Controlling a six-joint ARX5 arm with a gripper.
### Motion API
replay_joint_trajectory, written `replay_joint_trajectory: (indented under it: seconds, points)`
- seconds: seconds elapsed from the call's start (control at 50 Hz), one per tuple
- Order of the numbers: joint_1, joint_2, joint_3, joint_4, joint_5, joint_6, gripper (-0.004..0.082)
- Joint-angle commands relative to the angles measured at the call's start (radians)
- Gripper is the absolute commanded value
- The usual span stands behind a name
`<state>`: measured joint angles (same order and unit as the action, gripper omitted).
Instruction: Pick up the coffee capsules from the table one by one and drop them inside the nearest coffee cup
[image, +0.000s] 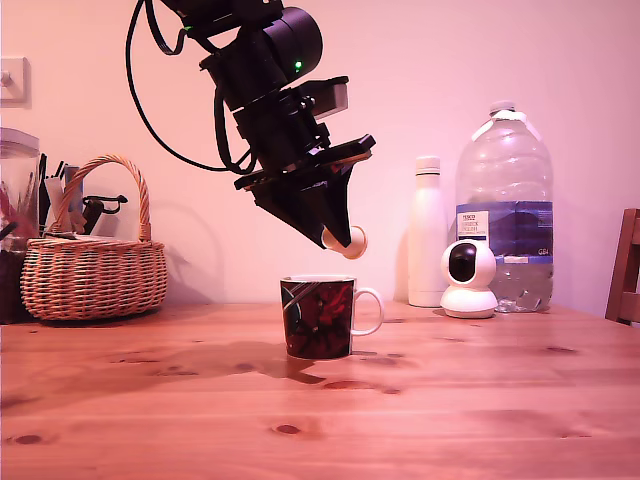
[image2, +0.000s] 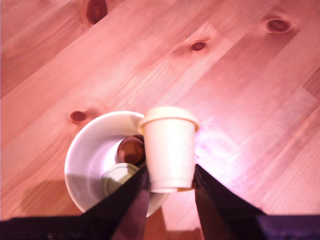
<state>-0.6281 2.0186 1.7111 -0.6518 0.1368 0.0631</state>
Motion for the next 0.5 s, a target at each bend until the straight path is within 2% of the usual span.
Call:
replay_joint_trajectory:
  seconds: [0.0,0.38,0.48]
  points:
    - [0.001,-0.014,-0.011,0.076,0.005,-0.01,0.0201]
    - [-0.002,-0.014,-0.011,0.077,0.05,-0.006,0.0201]
    - [-0.002,-0.014,-0.011,0.077,0.066,0.011,0.0201]
